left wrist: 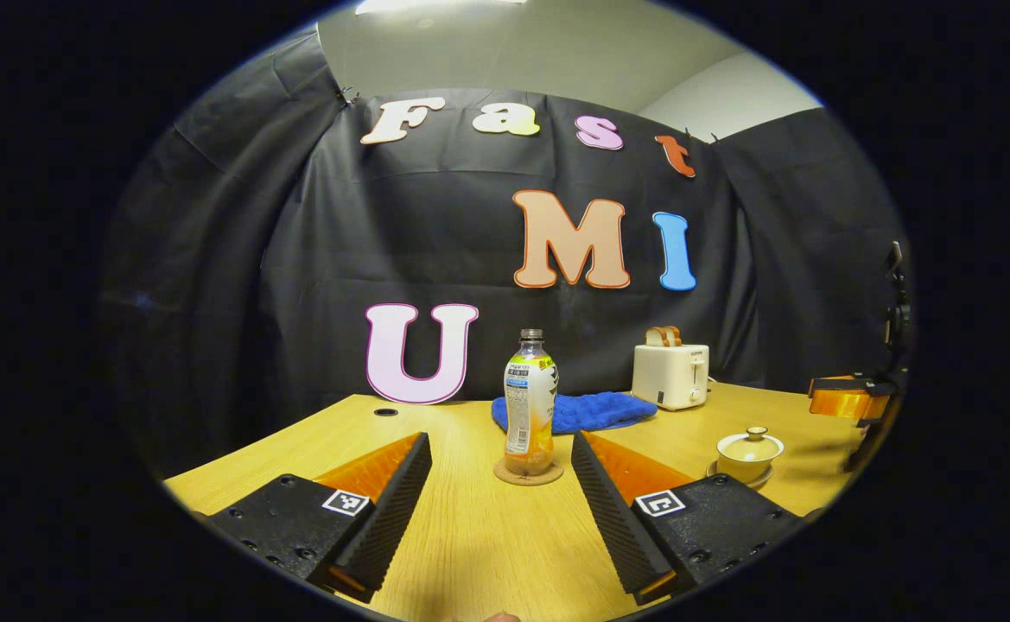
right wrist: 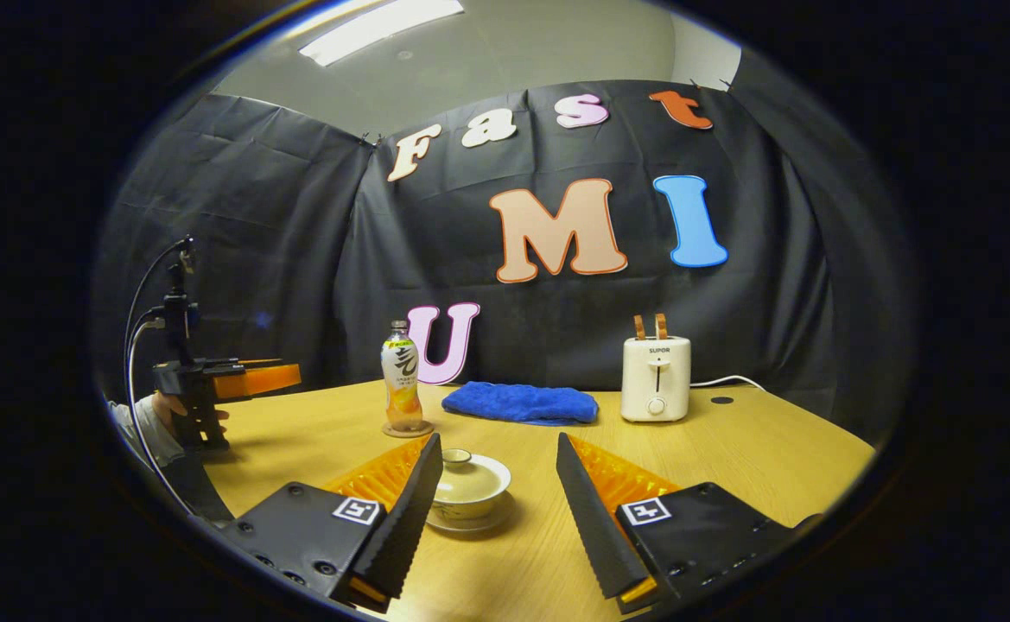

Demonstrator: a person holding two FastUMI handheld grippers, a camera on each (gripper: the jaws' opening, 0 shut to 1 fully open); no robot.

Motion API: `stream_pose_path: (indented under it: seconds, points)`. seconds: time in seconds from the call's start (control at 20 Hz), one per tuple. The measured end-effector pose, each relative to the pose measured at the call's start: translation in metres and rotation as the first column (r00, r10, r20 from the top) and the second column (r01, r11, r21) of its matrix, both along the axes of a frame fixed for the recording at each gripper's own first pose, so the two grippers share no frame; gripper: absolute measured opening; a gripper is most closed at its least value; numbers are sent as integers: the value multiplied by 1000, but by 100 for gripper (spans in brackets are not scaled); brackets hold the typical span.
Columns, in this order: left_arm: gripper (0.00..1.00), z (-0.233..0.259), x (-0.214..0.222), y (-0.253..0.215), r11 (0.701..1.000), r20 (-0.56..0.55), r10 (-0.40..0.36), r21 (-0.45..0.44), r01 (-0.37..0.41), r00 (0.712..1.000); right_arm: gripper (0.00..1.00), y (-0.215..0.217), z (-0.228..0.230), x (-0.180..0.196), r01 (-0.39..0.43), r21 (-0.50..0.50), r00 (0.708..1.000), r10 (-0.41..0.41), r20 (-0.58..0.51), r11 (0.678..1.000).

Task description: Open the teacup lid with one hand, grasp the water bottle and pour water into the teacup with the other hand; after pouring, place the water bottle on the coaster and then close the teacup lid.

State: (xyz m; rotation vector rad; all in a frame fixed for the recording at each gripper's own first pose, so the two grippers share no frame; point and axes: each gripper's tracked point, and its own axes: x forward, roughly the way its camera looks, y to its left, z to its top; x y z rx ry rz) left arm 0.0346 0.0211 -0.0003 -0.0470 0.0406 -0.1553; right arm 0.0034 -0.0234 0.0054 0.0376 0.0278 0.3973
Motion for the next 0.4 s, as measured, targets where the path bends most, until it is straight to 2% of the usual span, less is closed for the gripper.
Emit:
stream_pose_path:
  seconds: [0.1,0.25,0.35,0.4]
  points:
    - [94,-7,-3,-1,1000,-14,14,-1,-14,1000,83,-8,-5,0,17,10,1000,-17,-12,1000]
    - [95,-15,-3,-4,1000,-29,23,-11,-23,999,87,-11,-8,1,27,10,1000,-27,-15,1000]
    - [95,-22,-3,-6,1000,-45,26,-17,-26,999,83,-8,-11,0,21,1,1000,-21,-20,1000]
    - [95,-24,-3,-7,999,-49,25,-22,-26,998,87,-6,-9,-1,16,-2,1000,-16,-15,1000]
